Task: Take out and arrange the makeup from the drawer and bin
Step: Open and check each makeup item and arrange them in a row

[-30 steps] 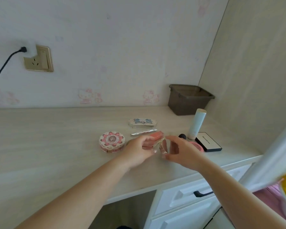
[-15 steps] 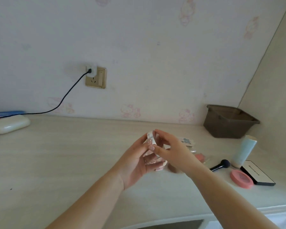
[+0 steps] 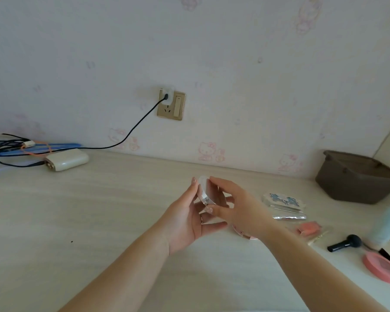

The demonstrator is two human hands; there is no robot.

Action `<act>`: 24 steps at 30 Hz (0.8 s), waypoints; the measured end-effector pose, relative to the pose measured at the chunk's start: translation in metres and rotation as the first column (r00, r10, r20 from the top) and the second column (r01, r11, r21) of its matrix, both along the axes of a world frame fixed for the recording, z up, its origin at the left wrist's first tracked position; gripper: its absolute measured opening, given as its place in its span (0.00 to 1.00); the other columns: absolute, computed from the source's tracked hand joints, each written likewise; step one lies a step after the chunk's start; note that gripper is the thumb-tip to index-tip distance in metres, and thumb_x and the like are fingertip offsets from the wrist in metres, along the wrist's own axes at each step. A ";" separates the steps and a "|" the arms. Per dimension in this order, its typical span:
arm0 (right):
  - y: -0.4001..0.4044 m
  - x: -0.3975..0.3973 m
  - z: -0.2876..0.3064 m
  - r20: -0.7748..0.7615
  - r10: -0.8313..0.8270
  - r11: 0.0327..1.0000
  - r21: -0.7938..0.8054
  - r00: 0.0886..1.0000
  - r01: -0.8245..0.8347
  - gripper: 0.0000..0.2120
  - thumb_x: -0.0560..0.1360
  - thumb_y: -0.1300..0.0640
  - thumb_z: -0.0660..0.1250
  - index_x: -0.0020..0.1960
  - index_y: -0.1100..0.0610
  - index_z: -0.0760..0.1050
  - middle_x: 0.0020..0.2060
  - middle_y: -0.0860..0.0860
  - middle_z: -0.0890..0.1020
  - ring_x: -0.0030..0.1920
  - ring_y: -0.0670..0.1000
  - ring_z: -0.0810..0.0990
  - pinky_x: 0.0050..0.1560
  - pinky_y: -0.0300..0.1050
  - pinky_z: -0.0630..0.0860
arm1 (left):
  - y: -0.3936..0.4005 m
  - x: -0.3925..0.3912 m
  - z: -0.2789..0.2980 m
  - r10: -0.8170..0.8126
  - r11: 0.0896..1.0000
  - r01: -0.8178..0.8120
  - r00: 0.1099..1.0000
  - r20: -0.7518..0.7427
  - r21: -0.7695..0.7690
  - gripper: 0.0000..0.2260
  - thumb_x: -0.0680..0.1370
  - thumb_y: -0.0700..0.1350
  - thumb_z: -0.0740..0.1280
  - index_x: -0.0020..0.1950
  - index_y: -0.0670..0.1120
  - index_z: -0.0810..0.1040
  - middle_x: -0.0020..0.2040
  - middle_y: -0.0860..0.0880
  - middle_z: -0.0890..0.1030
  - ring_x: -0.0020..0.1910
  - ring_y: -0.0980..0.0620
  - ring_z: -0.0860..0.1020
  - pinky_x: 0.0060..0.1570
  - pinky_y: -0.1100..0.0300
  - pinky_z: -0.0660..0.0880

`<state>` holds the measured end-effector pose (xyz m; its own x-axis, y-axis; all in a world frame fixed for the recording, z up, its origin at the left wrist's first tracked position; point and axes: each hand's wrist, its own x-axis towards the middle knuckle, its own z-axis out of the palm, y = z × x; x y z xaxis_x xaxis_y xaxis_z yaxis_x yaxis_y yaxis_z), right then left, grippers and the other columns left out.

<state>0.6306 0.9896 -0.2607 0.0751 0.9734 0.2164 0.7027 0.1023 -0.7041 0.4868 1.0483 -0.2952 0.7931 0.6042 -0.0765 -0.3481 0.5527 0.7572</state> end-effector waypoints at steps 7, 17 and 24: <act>0.016 -0.015 -0.005 -0.047 0.029 0.998 0.062 0.998 -0.026 0.26 0.70 0.52 0.73 0.66 0.45 0.71 0.58 0.38 0.75 0.57 0.32 0.72 0.51 0.22 0.67 | 0.007 -0.015 0.001 0.064 0.996 -0.060 0.996 0.055 -0.070 0.30 0.74 0.63 0.60 0.66 0.43 0.74 0.63 0.39 0.77 0.58 0.43 0.79 0.57 0.47 0.77; 0.041 -0.032 -0.007 0.035 0.104 0.994 0.023 0.994 -0.105 0.22 0.74 0.49 0.67 0.67 0.47 0.71 0.55 0.33 0.73 0.56 0.35 0.73 0.51 0.21 0.65 | 0.025 -0.031 -0.004 0.144 0.972 -0.125 0.986 0.085 -0.201 0.23 0.74 0.62 0.61 0.56 0.46 0.79 0.50 0.41 0.83 0.47 0.45 0.82 0.49 0.52 0.79; 0.058 -0.025 -0.006 -0.090 0.154 0.980 -0.114 0.984 -0.163 0.19 0.76 0.48 0.65 0.67 0.46 0.72 0.61 0.40 0.78 0.61 0.38 0.75 0.61 0.34 0.69 | 0.030 -0.043 -0.013 0.140 0.979 -0.132 0.989 0.044 -0.156 0.25 0.74 0.60 0.62 0.63 0.45 0.75 0.61 0.40 0.78 0.56 0.43 0.80 0.51 0.50 0.79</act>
